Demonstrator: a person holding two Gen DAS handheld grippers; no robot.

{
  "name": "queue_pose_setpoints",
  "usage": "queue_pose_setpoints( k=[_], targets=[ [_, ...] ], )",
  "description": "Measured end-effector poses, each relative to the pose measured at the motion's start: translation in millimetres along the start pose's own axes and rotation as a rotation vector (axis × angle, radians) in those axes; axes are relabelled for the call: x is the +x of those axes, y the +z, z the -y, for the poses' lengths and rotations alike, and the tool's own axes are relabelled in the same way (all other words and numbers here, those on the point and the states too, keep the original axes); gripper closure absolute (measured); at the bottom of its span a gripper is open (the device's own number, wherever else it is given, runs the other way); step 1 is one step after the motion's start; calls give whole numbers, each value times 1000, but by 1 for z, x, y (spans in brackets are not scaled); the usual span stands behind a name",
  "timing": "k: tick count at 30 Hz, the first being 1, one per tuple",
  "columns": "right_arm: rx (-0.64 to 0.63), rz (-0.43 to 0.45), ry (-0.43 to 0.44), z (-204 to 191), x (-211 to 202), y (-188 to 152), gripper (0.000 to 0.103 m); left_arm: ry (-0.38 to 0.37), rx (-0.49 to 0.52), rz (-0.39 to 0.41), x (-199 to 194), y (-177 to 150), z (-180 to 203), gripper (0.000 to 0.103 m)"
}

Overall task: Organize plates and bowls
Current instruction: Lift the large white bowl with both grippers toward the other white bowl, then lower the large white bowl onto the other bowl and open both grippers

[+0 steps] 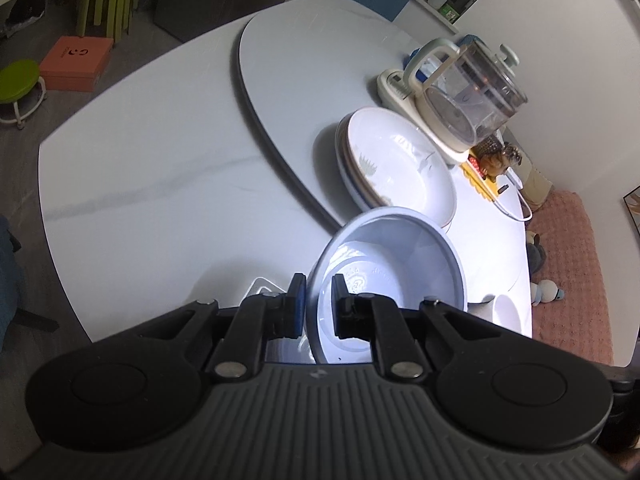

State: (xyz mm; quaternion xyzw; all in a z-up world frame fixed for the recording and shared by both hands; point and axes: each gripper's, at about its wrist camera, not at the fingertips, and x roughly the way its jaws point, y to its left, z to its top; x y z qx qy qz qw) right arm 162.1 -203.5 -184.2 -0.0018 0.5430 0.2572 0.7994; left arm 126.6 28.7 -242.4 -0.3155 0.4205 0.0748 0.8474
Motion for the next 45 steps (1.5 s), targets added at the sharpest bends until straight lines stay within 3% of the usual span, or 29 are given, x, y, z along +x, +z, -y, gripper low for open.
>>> queue_pose_setpoints(
  k=[13, 30, 34, 36, 38, 40, 45],
  targets=[
    [-21, -21, -15, 8, 26, -28, 89, -11, -2, -14, 38, -27, -19, 88],
    [-34, -12, -40, 13, 31, -38, 87, -51, -21, -3, 45, -44, -32, 85],
    [-19, 0, -45, 16, 29, -38, 86, -60, -18, 8, 41, -44, -32, 71],
    [-11, 11, -46, 17, 27, -38, 81, -48, -7, 25, 36, -43, -29, 59],
    [-11, 23, -56, 18, 25, -37, 68, -27, 7, 35, 31, -40, -26, 54],
    [-8, 38, -67, 19, 20, -36, 62, -16, 17, 46, 25, -37, -24, 52],
    [-9, 57, -70, 21, 7, -32, 62, 10, 40, 60, 6, -25, -14, 52]
  ],
)
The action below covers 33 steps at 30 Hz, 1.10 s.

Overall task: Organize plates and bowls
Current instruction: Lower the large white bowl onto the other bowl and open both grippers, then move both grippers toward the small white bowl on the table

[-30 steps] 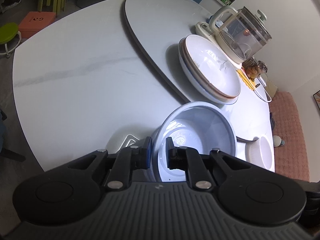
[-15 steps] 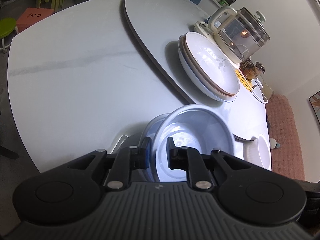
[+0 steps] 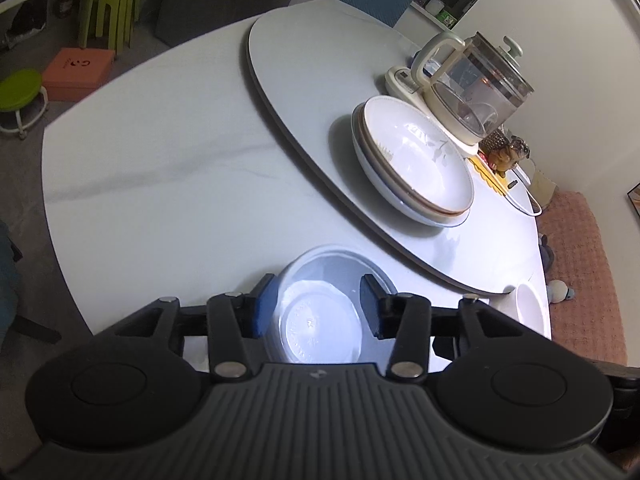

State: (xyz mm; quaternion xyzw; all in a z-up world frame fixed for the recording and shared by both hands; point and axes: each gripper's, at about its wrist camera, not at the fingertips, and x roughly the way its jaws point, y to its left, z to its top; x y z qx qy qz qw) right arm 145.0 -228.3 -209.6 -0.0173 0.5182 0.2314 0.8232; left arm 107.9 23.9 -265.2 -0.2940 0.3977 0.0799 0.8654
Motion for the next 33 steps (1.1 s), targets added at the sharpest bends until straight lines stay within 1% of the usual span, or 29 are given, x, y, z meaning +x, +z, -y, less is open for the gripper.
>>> queue_pose_setpoints(
  k=[3, 10, 18, 24, 27, 29, 33],
  targets=[
    [1, 17, 6, 1, -10, 3, 62, 20, 26, 8, -12, 8, 8, 52],
    [16, 52, 15, 4, -37, 12, 62, 35, 69, 20, -46, 24, 31, 52],
    [30, 103, 26, 8, -75, 21, 62, 45, 143, 1, -75, 35, 65, 52],
    [75, 131, 21, 18, -99, 24, 62, 43, 210, -18, -86, 40, 86, 52],
    [85, 143, 10, 19, -109, 24, 62, 50, 266, -24, -88, 41, 99, 52],
    [94, 147, 9, 21, -114, 25, 62, 24, 282, -33, -88, 44, 105, 52],
    [101, 170, -6, 21, -127, 24, 62, 22, 334, -57, -88, 48, 116, 52]
  ],
)
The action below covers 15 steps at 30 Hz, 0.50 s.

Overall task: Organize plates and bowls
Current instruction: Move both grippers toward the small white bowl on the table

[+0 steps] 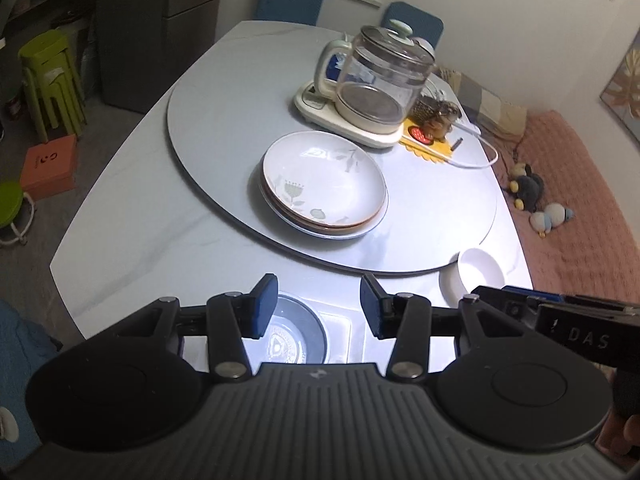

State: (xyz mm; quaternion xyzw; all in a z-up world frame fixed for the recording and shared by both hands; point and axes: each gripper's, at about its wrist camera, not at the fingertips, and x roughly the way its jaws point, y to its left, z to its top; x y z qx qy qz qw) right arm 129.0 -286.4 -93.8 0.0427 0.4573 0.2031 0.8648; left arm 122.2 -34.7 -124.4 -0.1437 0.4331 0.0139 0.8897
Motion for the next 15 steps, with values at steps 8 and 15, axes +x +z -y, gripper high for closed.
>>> queue_pose_setpoints(
  k=[8, 15],
  targets=[
    [27, 40, -45, 1, -4, 8, 62, -55, 84, -10, 9, 31, 10, 52],
    [89, 79, -111, 9, -5, 16, 62, -122, 168, -32, 26, 57, 26, 52]
  ],
)
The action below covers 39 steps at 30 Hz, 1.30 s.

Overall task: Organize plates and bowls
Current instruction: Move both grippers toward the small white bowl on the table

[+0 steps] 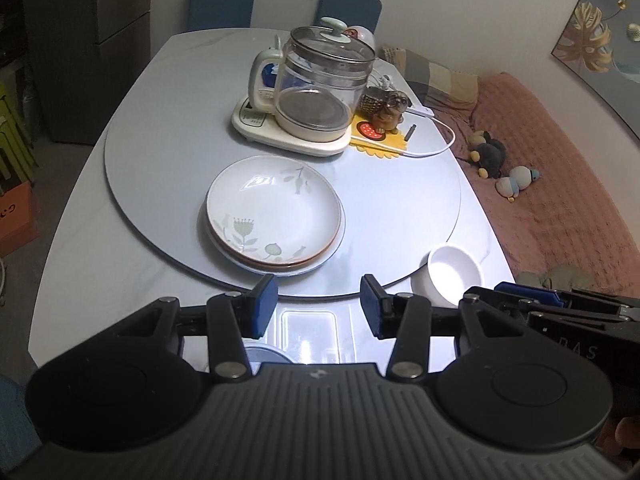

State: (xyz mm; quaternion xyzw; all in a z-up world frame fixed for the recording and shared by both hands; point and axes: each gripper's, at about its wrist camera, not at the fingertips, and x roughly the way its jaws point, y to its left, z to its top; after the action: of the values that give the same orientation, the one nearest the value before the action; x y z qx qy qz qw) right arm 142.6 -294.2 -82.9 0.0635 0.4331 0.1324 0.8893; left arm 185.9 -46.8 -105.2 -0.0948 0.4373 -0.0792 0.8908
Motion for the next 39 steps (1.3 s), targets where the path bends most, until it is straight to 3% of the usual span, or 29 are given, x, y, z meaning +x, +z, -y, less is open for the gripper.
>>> queue_pose_setpoints(
  k=[10, 16, 21, 25, 26, 39],
  targets=[
    [117, 47, -98, 36, -8, 10, 62, -66, 89, -45, 38, 28, 35, 52],
    [154, 37, -125, 75, 0, 24, 62, -81, 76, -81, 68, 41, 64, 50],
    [162, 6, -143, 108, 17, 34, 62, -77, 73, -130, 103, 49, 86, 46],
    [186, -32, -158, 136, 33, 36, 40, -70, 60, -176, 131, 49, 100, 40],
    [192, -42, -163, 144, 38, 36, 39, -71, 56, -191, 140, 49, 103, 40],
    [223, -161, -173, 236, 98, 38, 40, -74, 38, -311, 239, 39, 152, 40]
  ],
)
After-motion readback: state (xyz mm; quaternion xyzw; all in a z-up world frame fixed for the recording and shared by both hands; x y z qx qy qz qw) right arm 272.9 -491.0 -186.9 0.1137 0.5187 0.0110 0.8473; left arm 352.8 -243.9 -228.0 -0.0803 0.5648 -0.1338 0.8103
